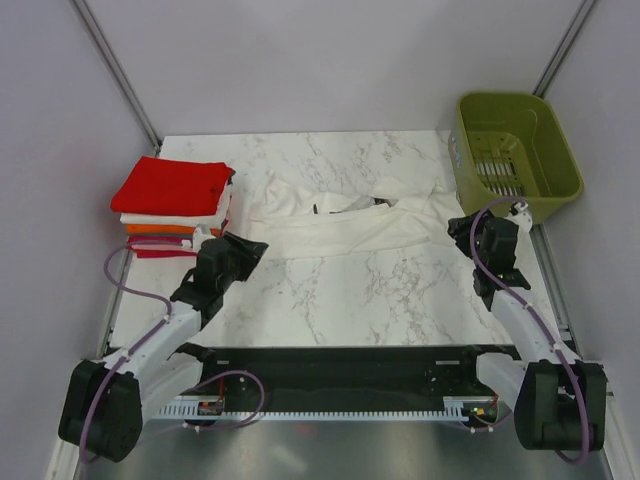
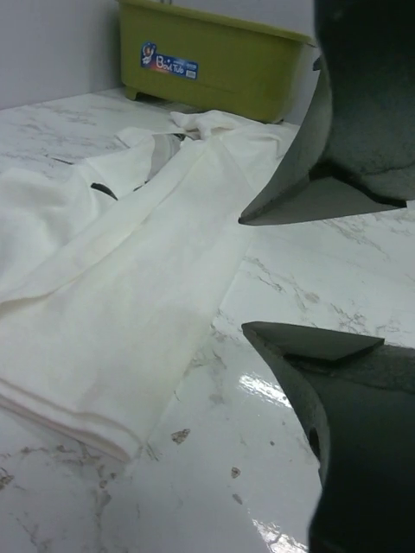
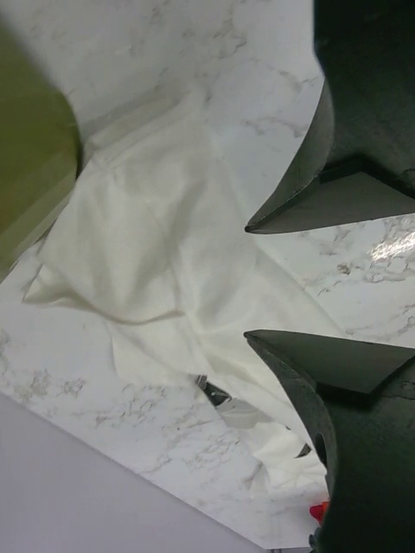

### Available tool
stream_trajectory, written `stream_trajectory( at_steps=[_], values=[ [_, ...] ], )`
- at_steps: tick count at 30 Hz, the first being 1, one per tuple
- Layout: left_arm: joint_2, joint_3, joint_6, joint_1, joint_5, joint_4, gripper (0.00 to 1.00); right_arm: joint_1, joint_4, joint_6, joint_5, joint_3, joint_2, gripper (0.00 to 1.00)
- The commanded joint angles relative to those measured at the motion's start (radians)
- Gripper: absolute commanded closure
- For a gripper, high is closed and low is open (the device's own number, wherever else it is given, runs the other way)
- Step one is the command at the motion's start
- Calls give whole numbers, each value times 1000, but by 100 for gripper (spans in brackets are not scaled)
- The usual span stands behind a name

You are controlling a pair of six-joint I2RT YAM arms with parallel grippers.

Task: Fold and stack the t-shirts
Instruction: Fold the tshirt

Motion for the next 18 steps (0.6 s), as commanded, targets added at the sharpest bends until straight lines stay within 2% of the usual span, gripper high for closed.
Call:
stream_trajectory(
  at_steps=[1,5,11,15,18],
  values=[
    [17,-59,-107,-70,-173,75,42,1,139,76,59,-102,-44,44],
    [129,-120,-176,-84,-233,173,40,1,223,121,99,-185,-36,41],
    [307,-114,-228,-84,-257,287,38,1,277,142,94,-191,68,39],
    [397,-105,-271,-84,-290,351,39,1,304,147,94,-211,62,39],
    [456,-79,-289,-84,-290,367,43,1,291,132,125,-217,40,39]
  ],
)
